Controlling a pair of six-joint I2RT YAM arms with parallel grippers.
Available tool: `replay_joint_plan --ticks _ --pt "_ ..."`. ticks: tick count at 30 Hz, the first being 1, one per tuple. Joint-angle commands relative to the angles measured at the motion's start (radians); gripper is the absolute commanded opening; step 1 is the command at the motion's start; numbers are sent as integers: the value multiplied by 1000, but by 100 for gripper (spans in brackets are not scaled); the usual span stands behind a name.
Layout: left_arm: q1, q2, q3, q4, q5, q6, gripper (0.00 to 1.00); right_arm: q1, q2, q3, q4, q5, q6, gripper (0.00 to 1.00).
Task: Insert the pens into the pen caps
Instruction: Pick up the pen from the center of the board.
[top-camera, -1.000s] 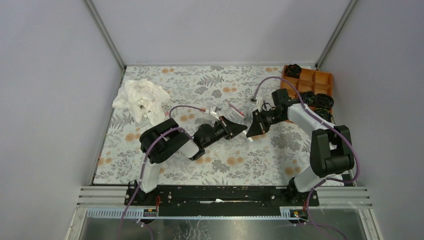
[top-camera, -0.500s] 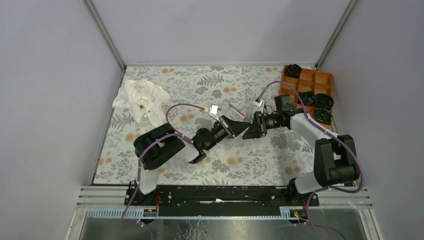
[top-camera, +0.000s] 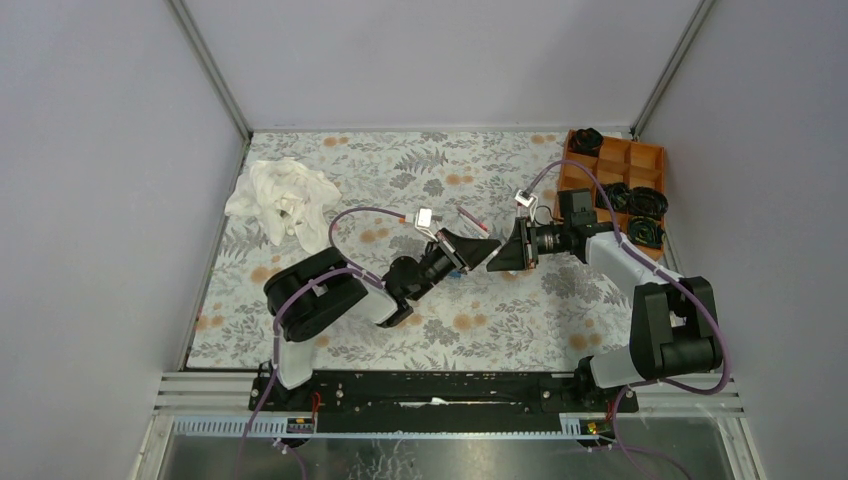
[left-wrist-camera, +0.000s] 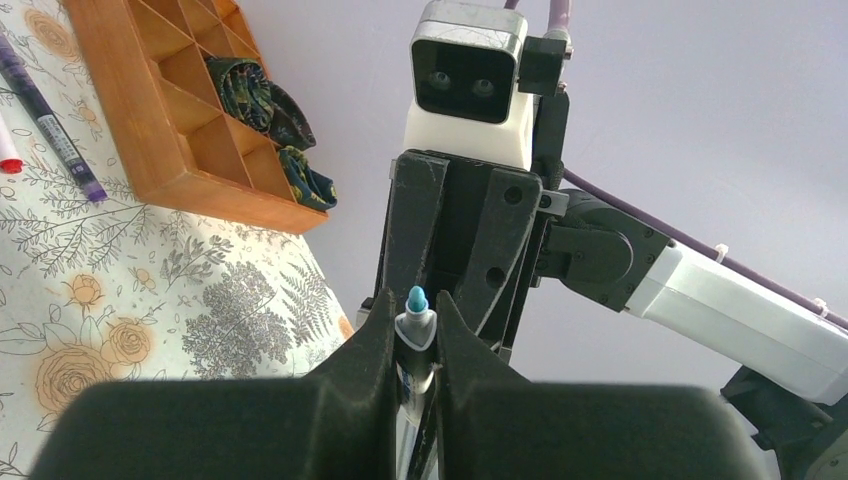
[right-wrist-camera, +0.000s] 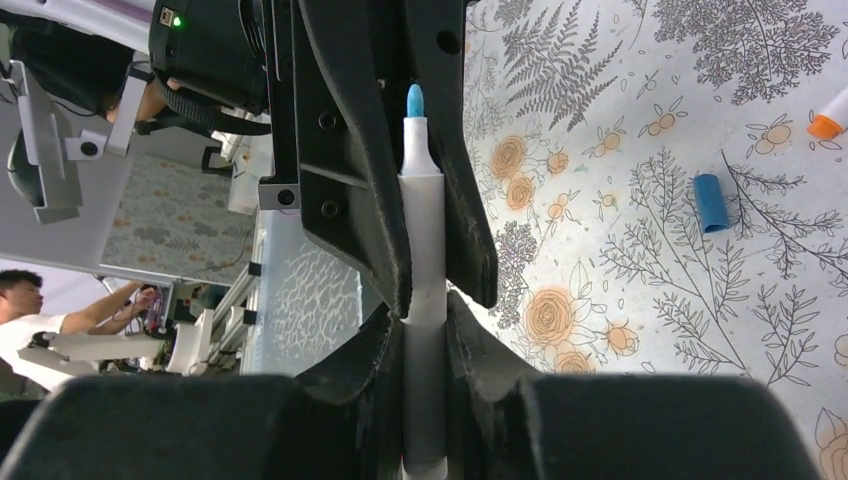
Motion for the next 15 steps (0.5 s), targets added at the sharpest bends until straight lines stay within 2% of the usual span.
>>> replay_joint_plan --ticks 1,2,3,7,10,12,13,15 --pt "-8 -7 -3 80 -10 39 0 -5 6 27 -32 -46 -17 0" --pt "-7 -5 -1 80 -6 38 0 -5 9 33 -48 -44 -34 0" --pt "-8 -7 -1 80 -3 39 6 -5 15 41 -71 -42 -55 0" --pt "-1 -62 -51 76 -18 62 48 -7 25 90 -240 5 -219 0" --pt "32 -182 -144 -4 2 123 65 -6 27 157 -442 102 -439 0" --pt "64 -307 -198 -167 25 171 68 -8 20 169 -470 159 -485 0" --pt "79 -384 -211 -307 28 205 69 -9 12 172 -466 185 -486 0" --pt "93 -535 -174 -728 1 272 75 -11 -9 170 -449 246 -475 0"
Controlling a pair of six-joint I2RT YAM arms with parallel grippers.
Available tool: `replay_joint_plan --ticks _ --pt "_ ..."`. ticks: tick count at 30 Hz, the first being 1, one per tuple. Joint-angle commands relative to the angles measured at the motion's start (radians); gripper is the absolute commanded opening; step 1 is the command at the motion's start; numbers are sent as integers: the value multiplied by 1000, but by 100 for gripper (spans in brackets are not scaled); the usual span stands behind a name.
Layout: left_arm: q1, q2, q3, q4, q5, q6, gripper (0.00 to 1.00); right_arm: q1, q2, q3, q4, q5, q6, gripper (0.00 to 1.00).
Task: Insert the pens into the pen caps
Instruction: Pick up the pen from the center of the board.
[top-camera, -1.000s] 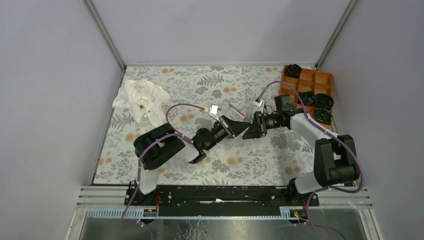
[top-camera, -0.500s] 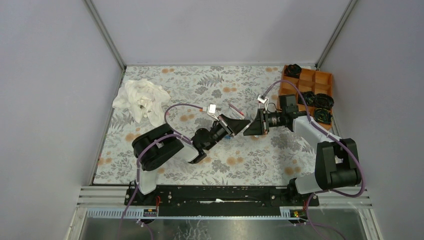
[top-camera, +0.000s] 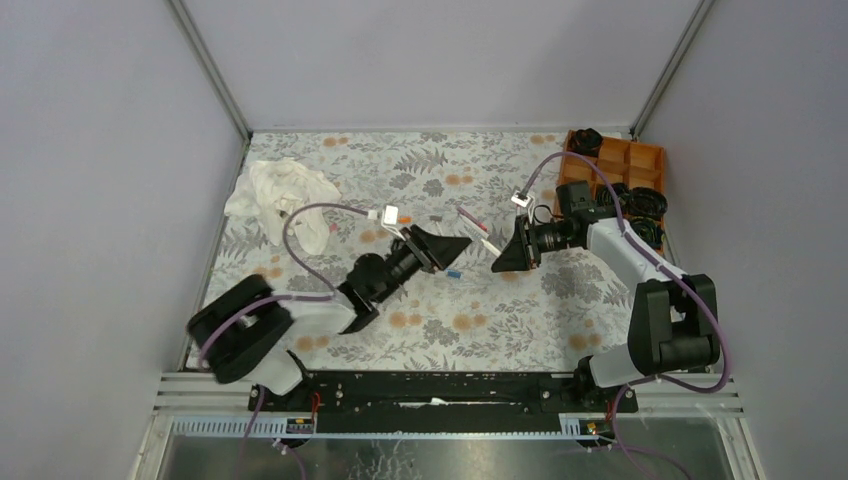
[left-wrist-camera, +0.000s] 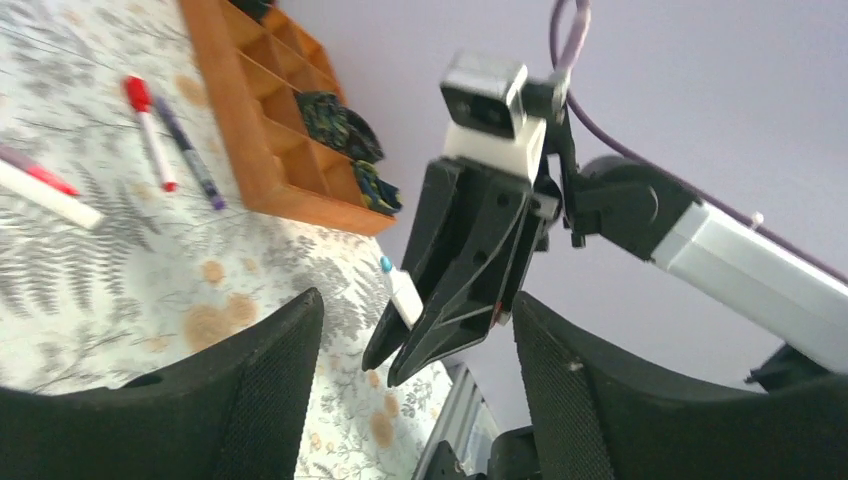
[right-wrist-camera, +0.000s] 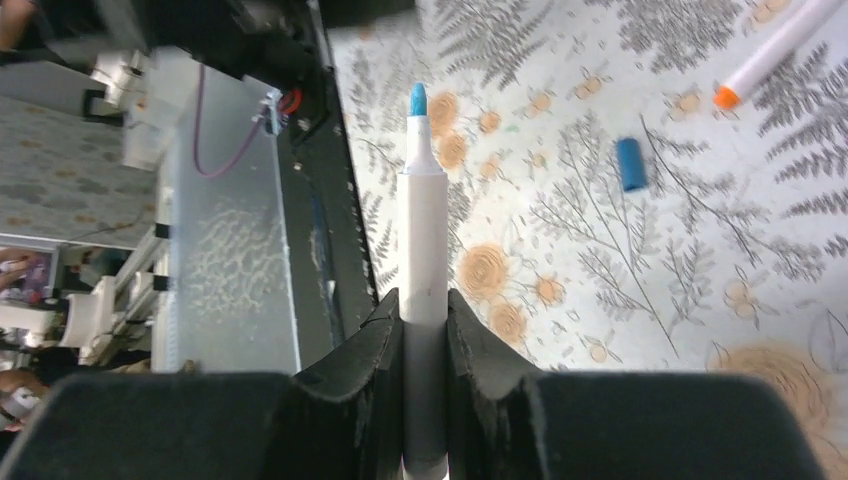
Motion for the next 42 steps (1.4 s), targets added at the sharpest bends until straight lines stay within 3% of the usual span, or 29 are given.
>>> replay_joint_plan --ticks 1,3,7,9,11,14,16,21,27,31,38,42 --pt "41 -287 48 -736 -44 187 77 -6 -49 32 -78 165 -101 0" --pt "44 -372 111 -1006 -99 192 82 -6 -85 17 -20 253 -60 0" --pt "46 -427 209 -1324 -169 26 83 -7 -139 -16 58 362 4 0" --pt "50 -395 287 -1506 -174 -110 74 -7 -154 -22 72 383 12 0" --pt "50 -339 374 -1636 -150 -197 57 -6 -162 -17 73 403 8 0" --pt "49 -253 452 -1728 -97 -314 39 -8 -179 -12 71 432 3 0" --pt "47 -192 495 -1794 -88 -394 34 -10 -196 -13 72 434 5 0" --pt "44 -1 630 -1980 -55 -509 43 -16 -222 -18 82 437 14 0" --pt "22 241 884 -2162 -47 -544 54 -16 -235 -19 78 423 11 0" --pt "28 352 983 -2260 -44 -577 55 -16 -253 -24 79 412 7 0" --pt "36 435 1040 -2269 -62 -624 52 -18 -274 -25 71 387 -3 0" --pt "36 521 1184 -2323 -59 -608 53 -23 -280 -26 65 371 -7 0"
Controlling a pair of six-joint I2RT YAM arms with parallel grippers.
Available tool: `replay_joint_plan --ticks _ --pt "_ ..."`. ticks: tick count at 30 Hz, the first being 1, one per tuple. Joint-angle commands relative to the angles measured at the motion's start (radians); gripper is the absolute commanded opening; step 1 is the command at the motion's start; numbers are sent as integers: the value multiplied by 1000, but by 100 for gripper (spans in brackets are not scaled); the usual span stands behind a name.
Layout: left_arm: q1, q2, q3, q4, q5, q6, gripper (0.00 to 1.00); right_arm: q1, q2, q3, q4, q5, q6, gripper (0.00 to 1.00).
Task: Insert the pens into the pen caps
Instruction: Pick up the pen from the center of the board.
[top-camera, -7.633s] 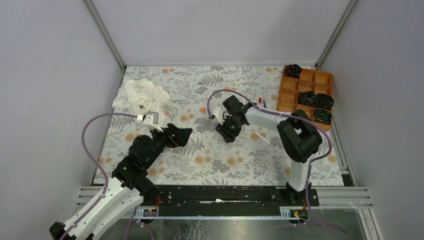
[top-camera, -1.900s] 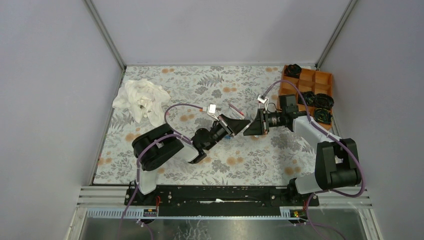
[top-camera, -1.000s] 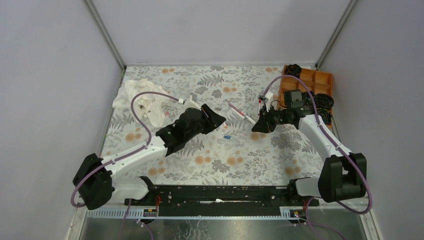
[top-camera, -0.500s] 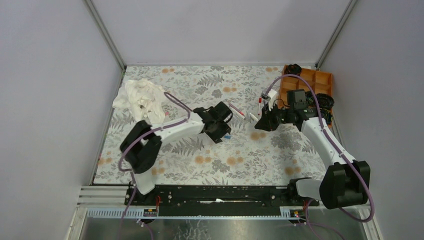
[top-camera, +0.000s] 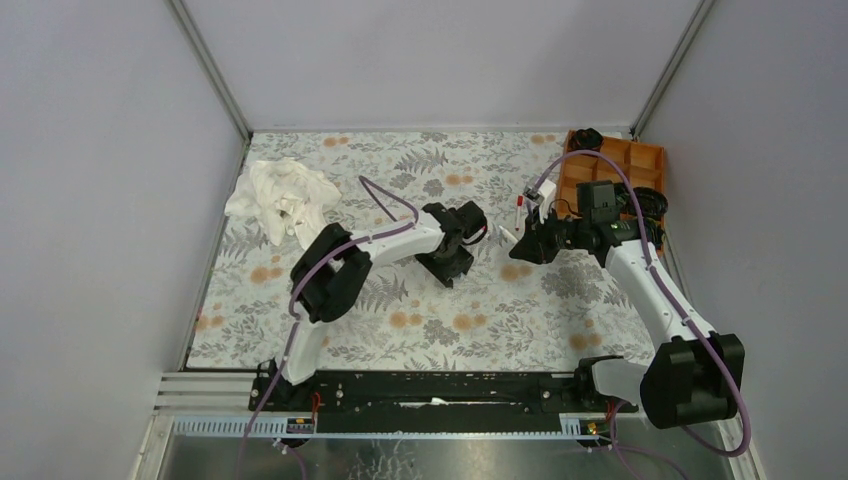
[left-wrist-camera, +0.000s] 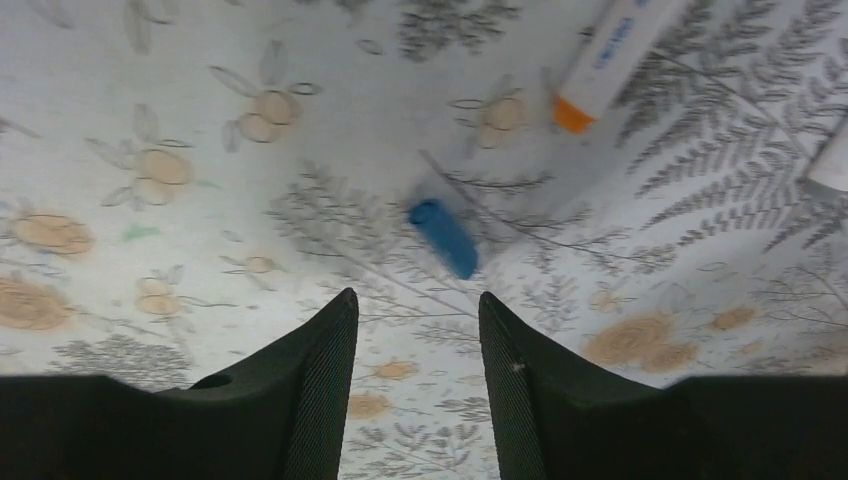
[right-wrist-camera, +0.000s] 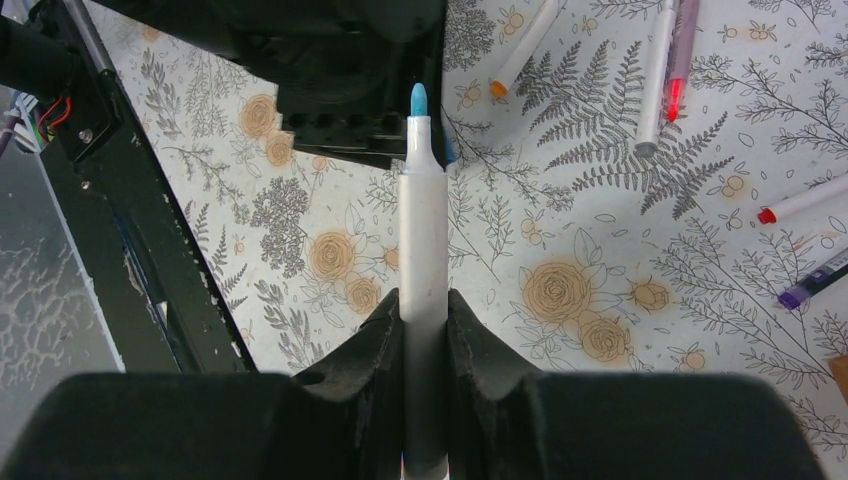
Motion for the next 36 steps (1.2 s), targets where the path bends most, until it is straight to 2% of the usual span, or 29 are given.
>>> replay_joint_plan --ticks 1,3,11,20,25,36 --pt "4 85 155 -107 -15 -16 53 -10 -31 -3 4 -41 -11 0" --pt "3 104 186 -126 -17 -15 54 -13 -31 -3 1 -45 -16 0" --pt "24 94 142 -142 0 -50 54 -22 -16 -2 -12 -65 -33 0" --pt "70 121 165 -173 -34 -15 54 -33 -13 0 -19 -80 -39 0" --pt "73 166 203 -182 3 34 54 -45 -19 -2 -17 -86 -38 0" --pt "63 146 176 -181 34 -7 51 -54 -23 -3 -17 -95 -35 0"
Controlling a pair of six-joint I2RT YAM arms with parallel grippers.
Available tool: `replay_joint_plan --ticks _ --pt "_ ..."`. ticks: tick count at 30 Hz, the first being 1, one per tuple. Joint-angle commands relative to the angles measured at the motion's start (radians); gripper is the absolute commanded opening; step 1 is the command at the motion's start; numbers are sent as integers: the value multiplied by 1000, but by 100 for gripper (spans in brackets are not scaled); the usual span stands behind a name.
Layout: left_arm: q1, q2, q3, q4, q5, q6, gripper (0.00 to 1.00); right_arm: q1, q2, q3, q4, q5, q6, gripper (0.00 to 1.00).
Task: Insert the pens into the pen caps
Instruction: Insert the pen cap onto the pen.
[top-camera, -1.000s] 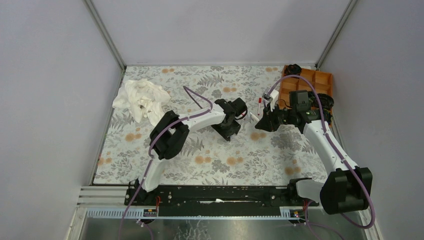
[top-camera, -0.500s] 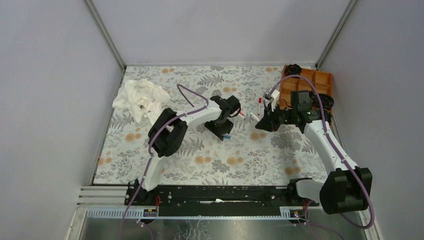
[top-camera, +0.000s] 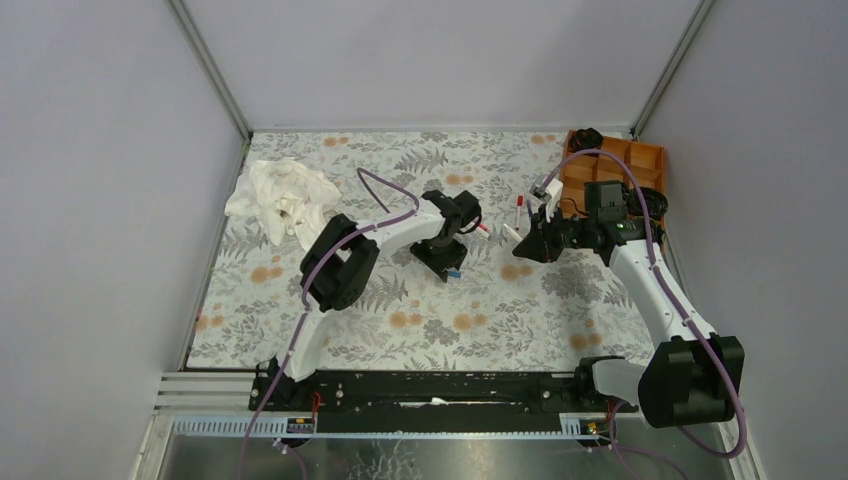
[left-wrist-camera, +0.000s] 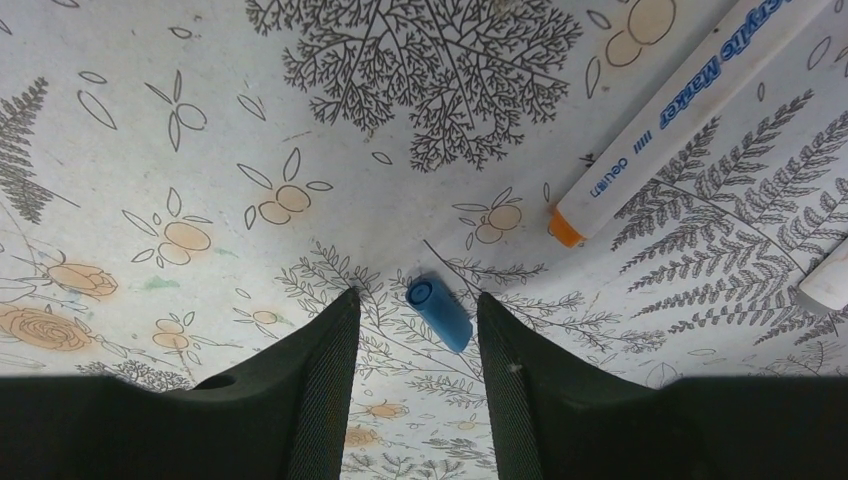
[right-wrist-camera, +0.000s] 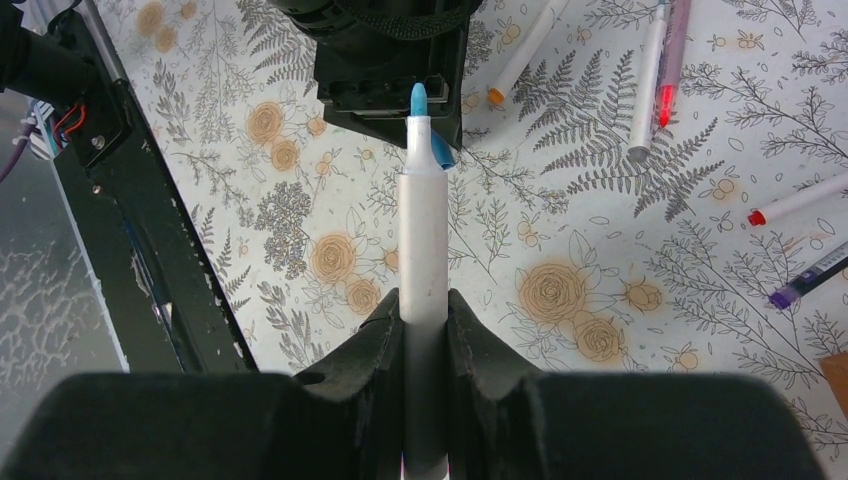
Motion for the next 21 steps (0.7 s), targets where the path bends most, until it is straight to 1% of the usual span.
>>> replay_joint_plan --ticks 1,5,9,12,13,15,18,21 --pt "-8 12 -7 -43 20 -31 49 -8 -18 -3 -8 -39 -10 0" --pt "-13 39 -2 -43 30 -27 43 -10 -22 -4 -7 -42 -10 0" --pt "-13 36 -3 -43 22 -16 39 -13 -25 -5 -5 -46 -8 0" --pt "-11 23 -7 -44 5 7 29 -13 -25 -4 -6 -49 -9 0" --pt "-11 17 -8 -43 -1 23 24 -13 -27 -4 -6 -49 -9 0" --pt "-6 11 -11 -42 -12 49 18 -15 -29 -5 -6 -52 -9 0" --pt "0 4 -4 -43 -26 110 14 -18 -33 -6 -5 -55 -9 0" --pt "14 11 6 -43 -17 205 11 -19 -36 -7 -6 -61 -8 0"
